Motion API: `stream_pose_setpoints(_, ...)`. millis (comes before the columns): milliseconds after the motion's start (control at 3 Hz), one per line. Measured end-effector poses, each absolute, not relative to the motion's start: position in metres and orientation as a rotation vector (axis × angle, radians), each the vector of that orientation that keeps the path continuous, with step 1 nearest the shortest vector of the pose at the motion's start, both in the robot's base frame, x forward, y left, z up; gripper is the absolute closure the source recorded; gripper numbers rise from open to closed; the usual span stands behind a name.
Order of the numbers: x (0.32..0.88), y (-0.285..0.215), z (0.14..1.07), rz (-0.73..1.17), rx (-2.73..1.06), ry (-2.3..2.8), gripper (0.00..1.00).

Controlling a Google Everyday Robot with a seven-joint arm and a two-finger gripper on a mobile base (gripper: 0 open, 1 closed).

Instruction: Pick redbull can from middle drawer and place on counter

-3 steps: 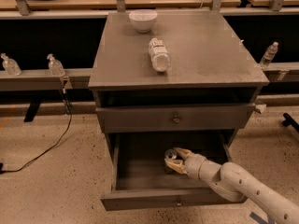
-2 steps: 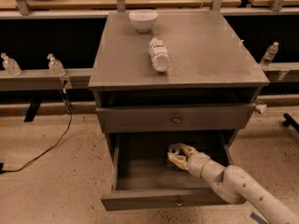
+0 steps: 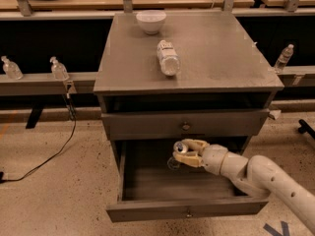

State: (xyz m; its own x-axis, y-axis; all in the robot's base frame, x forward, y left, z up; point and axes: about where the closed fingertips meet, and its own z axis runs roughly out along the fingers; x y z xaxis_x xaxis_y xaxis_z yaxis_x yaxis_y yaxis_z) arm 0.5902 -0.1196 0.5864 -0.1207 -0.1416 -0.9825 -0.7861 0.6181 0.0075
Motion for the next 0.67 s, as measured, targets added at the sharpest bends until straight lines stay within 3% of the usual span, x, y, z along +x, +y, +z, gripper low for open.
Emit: stream_pose_setpoints(667,0.551,-0.142,0.747,0.61,-0.981,1.526,1.0)
